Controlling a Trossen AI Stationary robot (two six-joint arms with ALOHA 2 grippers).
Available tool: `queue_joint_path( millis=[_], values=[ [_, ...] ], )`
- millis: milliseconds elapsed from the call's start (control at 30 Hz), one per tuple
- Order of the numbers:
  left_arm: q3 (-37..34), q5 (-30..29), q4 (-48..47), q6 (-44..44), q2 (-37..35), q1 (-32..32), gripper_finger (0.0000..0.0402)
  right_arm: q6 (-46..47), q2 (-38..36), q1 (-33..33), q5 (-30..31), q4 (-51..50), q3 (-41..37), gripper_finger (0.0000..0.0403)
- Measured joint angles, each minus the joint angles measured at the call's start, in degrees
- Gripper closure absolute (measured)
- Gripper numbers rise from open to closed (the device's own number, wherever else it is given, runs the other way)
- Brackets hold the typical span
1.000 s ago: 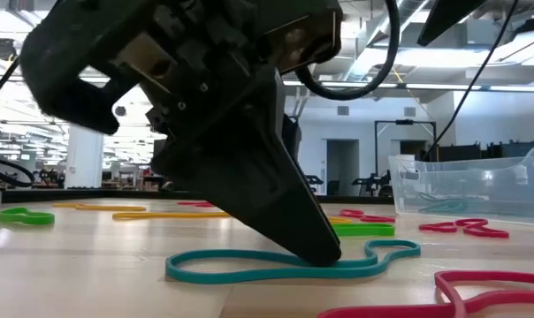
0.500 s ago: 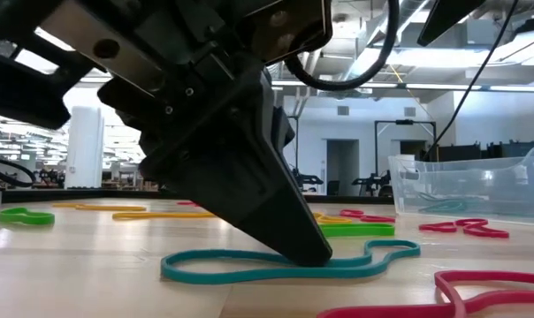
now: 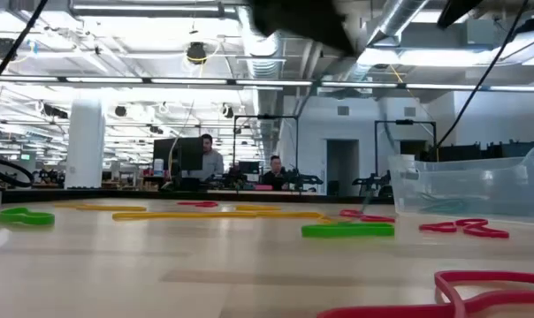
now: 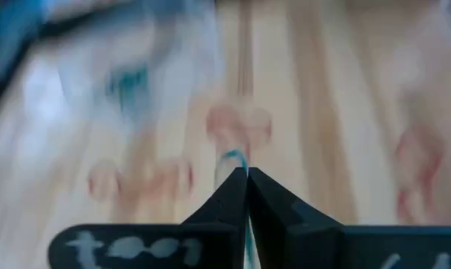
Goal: Pick and place items into bin
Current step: Put the blue rubber band into the transparent bin
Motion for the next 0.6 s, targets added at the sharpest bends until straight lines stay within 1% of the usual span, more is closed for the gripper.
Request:
queue_joint_path(
  millis=[67, 167, 233, 267, 367, 467, 533, 600],
  values=[
    [3.34, 2.51, 0.5, 3.96, -0.49, 2.65, 0.0401, -0.14, -3.19, 1.73, 0.08, -0.58, 0.02, 0.0321],
    [6.96, 9.15, 2.32, 9.43, 0.18, 7.78, 0.0401, 0.86, -8.28, 5.43, 0.59, -3.14, 0.0, 0.0321],
    [7.89, 12.66, 5.14, 12.47, 0.34, 11.27, 0.0402, 3.34, -11.57, 8.37, 2.94, -2.61, -0.3, 0.0321],
    [8.19, 14.95, 7.83, 13.67, 0.33, 12.94, 0.0402, 4.98, -13.27, 10.17, 5.32, -1.23, -1.1, 0.0321],
    [8.91, 23.17, 13.3, 15.62, 0.19, 18.19, 0.0402, 9.02, -18.19, 15.78, 12.29, 4.68, -6.28, 0.0321],
    [9.02, 30.76, 19.15, 14.32, 2.03, 22.7, 0.0402, 11.81, -22.27, 20.13, 17.74, 8.78, -13.92, 0.0321],
    [8.95, 34.51, 21.75, 13.76, 4.17, 24.9, 0.0401, 15.24, -24.29, 22.15, 20.45, 9.69, -19.34, 0.0321],
    [8.88, 37.47, 23.59, 13.39, 6.13, 26.06, 0.0401, 18.79, -26.28, 23.54, 21.63, 10.72, -24.34, 0.0321]
  ],
)
